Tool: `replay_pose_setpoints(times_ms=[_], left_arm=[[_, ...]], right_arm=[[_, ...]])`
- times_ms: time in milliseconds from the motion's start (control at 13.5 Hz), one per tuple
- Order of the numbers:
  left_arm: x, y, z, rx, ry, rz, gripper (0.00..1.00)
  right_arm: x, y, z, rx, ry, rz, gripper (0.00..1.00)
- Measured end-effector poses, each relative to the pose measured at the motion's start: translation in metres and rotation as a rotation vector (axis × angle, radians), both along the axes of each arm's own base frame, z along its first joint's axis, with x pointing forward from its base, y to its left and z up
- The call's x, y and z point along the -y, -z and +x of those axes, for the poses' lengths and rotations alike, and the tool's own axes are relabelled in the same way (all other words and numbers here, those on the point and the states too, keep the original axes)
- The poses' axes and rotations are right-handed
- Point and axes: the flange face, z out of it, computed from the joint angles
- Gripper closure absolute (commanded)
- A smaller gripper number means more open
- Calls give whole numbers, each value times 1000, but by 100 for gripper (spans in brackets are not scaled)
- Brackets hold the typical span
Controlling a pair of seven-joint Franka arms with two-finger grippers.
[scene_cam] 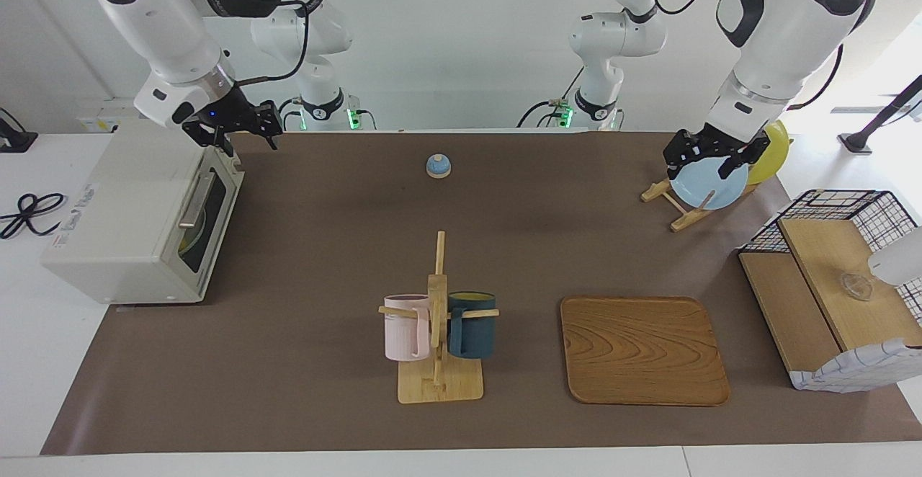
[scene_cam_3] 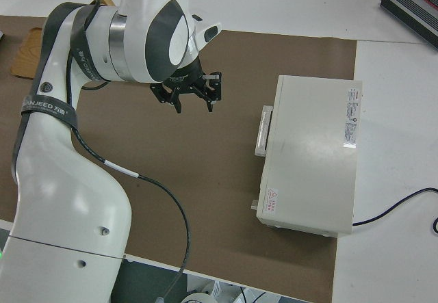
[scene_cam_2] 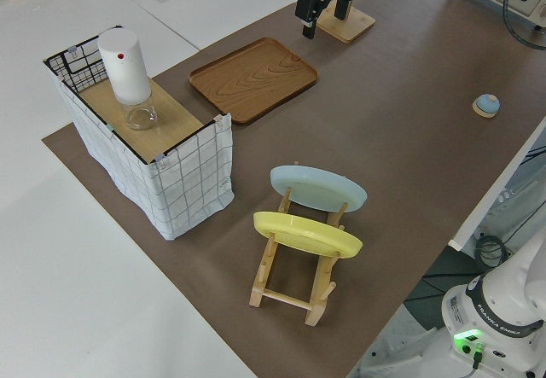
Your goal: Put corn in oven
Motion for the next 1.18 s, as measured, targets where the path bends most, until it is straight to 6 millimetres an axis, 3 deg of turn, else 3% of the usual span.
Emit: replay_pose_setpoints(times_ms=[444, 1183], left_arm=[[0, 0, 0, 0, 0, 0, 0], [0, 0, 0, 0, 0, 0, 0]], right_arm=[[14, 17, 7, -32, 27, 0, 0], [23, 4, 5, -10, 46, 0, 0]])
